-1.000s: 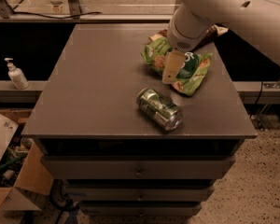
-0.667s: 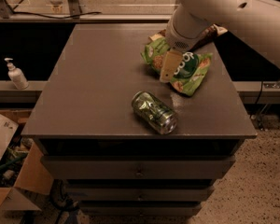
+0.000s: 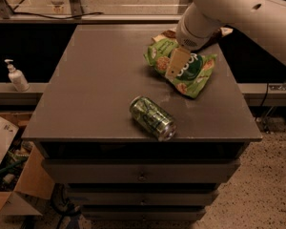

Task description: Move green rice chip bag near green can

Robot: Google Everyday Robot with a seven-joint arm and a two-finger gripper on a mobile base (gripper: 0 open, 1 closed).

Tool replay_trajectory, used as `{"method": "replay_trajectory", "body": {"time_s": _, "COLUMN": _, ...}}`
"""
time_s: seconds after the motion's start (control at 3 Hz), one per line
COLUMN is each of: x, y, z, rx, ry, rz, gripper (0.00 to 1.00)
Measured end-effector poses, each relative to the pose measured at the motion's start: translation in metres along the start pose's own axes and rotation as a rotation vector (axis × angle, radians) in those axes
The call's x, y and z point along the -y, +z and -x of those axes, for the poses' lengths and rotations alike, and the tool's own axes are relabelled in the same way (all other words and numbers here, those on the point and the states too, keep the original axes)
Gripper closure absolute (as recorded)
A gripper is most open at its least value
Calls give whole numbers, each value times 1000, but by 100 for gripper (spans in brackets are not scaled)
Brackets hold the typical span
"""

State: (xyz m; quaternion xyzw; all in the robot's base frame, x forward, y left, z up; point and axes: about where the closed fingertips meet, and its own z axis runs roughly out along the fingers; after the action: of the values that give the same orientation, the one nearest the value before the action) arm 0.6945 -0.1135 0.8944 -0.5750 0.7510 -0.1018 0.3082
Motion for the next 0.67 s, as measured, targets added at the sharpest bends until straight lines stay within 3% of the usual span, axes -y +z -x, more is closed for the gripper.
{"method": "replay_trajectory", "body": {"time_s": 0.67, "x": 23, "y": -10, "z": -30, "rx": 47, "ry": 218, "rz": -47, "gripper": 0}}
